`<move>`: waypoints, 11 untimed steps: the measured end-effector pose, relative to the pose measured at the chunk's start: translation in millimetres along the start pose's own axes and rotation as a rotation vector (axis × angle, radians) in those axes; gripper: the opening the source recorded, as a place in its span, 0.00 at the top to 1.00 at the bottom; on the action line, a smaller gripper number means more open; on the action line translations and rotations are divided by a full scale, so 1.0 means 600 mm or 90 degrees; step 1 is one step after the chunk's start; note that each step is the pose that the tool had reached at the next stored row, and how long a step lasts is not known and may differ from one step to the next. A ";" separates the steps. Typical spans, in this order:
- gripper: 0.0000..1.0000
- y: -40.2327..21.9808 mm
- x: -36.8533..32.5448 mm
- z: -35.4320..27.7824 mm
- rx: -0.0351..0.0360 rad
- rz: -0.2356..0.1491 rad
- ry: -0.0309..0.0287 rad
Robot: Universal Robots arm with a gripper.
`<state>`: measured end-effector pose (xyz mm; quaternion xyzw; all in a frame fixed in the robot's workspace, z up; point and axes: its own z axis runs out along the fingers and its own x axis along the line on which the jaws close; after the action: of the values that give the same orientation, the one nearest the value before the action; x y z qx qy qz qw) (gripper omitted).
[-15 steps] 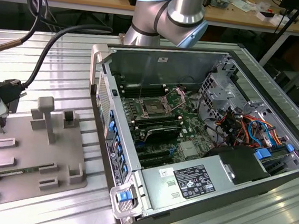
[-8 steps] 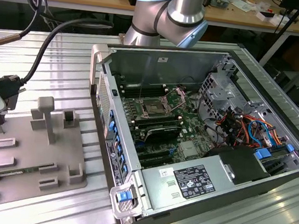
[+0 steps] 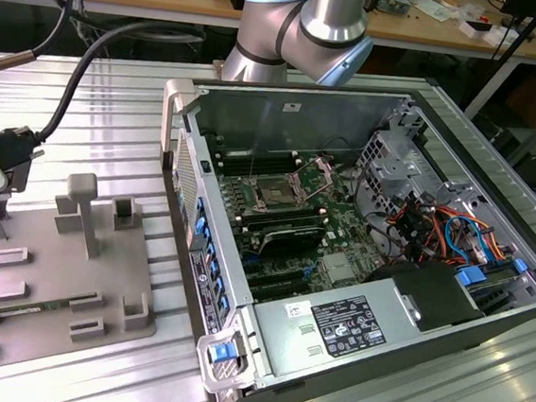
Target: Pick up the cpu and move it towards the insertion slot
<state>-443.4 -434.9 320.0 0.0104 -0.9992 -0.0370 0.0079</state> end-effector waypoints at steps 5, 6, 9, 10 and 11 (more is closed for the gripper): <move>0.45 0.001 0.000 -0.010 0.0000 0.000 0.0000; 0.45 0.001 0.000 -0.013 0.0000 0.000 0.0000; 0.45 0.002 0.000 -0.022 0.0000 0.000 0.0000; 0.45 0.002 0.000 -0.023 0.0001 0.000 0.0001; 0.45 0.002 0.000 -0.024 0.0000 0.000 0.0000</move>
<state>-443.4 -434.9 334.4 0.0104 -0.9992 -0.0370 0.0079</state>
